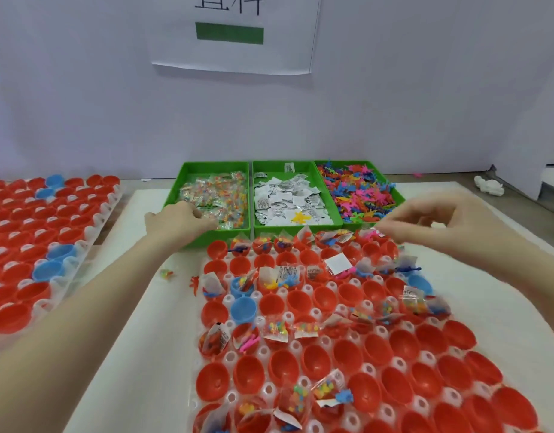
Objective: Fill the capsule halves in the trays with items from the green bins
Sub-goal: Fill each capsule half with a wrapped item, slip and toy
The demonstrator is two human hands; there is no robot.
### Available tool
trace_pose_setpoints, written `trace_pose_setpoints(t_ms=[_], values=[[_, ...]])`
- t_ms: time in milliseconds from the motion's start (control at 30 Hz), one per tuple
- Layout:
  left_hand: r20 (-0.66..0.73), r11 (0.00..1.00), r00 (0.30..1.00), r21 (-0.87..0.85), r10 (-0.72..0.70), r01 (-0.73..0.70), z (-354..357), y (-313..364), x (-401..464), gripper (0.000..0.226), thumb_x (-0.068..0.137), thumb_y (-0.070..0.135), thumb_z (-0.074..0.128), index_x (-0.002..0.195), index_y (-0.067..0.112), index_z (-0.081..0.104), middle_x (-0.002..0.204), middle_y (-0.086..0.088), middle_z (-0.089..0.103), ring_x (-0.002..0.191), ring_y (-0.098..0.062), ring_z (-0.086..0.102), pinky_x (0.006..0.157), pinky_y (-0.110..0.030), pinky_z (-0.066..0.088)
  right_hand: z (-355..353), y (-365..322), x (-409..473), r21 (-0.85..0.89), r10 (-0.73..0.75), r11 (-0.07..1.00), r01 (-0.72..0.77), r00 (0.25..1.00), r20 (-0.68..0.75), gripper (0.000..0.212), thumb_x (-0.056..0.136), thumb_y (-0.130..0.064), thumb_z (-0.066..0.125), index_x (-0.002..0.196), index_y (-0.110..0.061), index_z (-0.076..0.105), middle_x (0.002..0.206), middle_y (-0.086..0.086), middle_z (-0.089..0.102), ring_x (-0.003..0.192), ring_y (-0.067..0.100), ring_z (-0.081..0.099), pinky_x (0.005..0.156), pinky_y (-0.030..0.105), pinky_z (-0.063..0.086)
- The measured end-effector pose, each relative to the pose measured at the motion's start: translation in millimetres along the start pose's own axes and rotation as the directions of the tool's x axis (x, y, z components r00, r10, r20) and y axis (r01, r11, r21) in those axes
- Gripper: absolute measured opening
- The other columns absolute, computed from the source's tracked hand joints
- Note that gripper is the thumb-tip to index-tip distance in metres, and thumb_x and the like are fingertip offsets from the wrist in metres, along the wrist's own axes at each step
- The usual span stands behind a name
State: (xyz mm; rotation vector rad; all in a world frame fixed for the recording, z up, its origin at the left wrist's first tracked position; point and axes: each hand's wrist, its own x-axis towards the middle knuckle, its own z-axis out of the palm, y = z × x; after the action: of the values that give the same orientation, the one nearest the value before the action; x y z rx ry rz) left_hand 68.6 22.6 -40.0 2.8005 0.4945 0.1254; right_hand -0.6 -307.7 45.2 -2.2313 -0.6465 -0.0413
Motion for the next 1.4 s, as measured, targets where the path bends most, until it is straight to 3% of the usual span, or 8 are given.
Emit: trace_pose_setpoints(t_ms=[167,333,433,733,900,1033,1167,1400], values=[[-0.068,0.981,0.998,-0.190,0.015,-0.027,-1.0,1.5,-3.0,0.009,0.084,0.019,0.065,0.082,0.010,0.063,0.089,-0.011,0.057,0.086,-0.029,0.054,0.072,-0.032,0.040,-18.6,91.8,62.8,-0.051,0.332,0.931,-0.362,0.895,-0.298,0.025,0.086,-0.013,0.063,0.108,-0.002,0.066,0.100,0.010,0.068,0.084,0.010,0.058,0.073,0.020,0.041],[-0.148,0.972,0.987,-0.234,-0.059,0.023,-6.2,-8.6,-5.4,0.032,0.076,0.032,0.075,0.063,0.014,0.051,0.067,-0.004,0.051,0.073,-0.024,0.049,0.063,-0.033,0.038,-1.0,131.6,91.8,-0.457,0.497,0.729,-0.510,0.853,-0.160,0.046,0.091,-0.039,0.055,0.123,-0.006,0.056,0.122,0.015,0.060,0.108,0.029,0.055,0.088,0.034,0.043],[-0.228,0.931,0.971,-0.364,-0.070,-0.019,-5.1,-16.6,-9.7,0.026,0.076,0.024,0.076,0.083,0.000,0.070,0.085,-0.014,0.068,0.088,-0.031,0.061,0.074,-0.035,0.044,7.1,134.4,102.0,-0.561,0.565,0.605,-0.565,0.801,-0.199,0.056,0.082,-0.062,0.054,0.113,-0.015,0.062,0.111,0.007,0.063,0.103,0.026,0.055,0.089,0.036,0.044],[-0.274,0.567,0.911,-0.822,-0.308,-0.055,-10.5,-15.5,-14.5,0.018,0.087,0.022,0.062,0.096,0.006,0.065,0.096,-0.011,0.067,0.088,-0.024,0.064,0.088,-0.041,0.051,10.1,135.5,101.6,-0.346,0.441,0.723,-0.598,0.785,-0.435,0.033,0.078,-0.039,0.071,0.088,-0.008,0.073,0.095,0.010,0.069,0.085,0.025,0.058,0.070,0.036,0.045],[-0.262,0.237,0.876,-0.955,-0.406,-0.176,-21.5,-7.2,-34.7,0.013,0.094,0.012,0.052,0.081,0.012,0.050,0.080,-0.004,0.064,0.046,-0.003,0.061,0.052,-0.011,0.050,13.7,138.8,104.6,-0.226,0.353,0.812,-0.538,0.762,-0.543,0.030,0.089,-0.023,0.060,0.066,-0.005,0.060,0.082,0.021,0.067,0.062,0.021,0.048,0.059,0.031,0.036],[-0.254,0.203,0.895,-0.961,-0.368,-0.189,-22.7,-4.4,-54.6,0.016,0.095,0.016,0.051,0.079,0.018,0.050,0.078,-0.002,0.062,0.039,0.000,0.053,0.046,-0.010,0.044,13.8,142.7,109.3,-0.161,0.347,0.853,-0.496,0.770,-0.536,0.016,0.086,-0.017,0.065,0.082,-0.002,0.062,0.095,0.020,0.067,0.080,0.026,0.055,0.066,0.032,0.039],[-0.245,0.180,0.917,-0.964,-0.315,-0.195,-26.4,0.0,-64.5,0.013,0.093,0.018,0.054,0.080,0.018,0.053,0.075,0.001,0.064,0.040,0.000,0.051,0.047,-0.010,0.044,11.4,143.9,110.3,-0.029,0.421,0.873,-0.487,0.783,-0.457,0.042,0.076,-0.016,0.075,0.110,-0.002,0.055,0.096,0.016,0.063,0.092,0.028,0.059,0.072,0.036,0.046],[-0.222,0.178,0.943,-0.967,-0.247,-0.181,-26.6,7.9,-70.4,0.007,0.092,0.021,0.056,0.085,0.019,0.056,0.074,0.002,0.067,0.043,0.000,0.052,0.049,-0.011,0.044,4.5,143.6,110.9,0.025,0.426,0.885,-0.465,0.786,-0.447,0.017,0.075,-0.015,0.076,0.086,-0.003,0.070,0.089,0.008,0.061,0.089,0.020,0.052,0.070,0.031,0.040]])
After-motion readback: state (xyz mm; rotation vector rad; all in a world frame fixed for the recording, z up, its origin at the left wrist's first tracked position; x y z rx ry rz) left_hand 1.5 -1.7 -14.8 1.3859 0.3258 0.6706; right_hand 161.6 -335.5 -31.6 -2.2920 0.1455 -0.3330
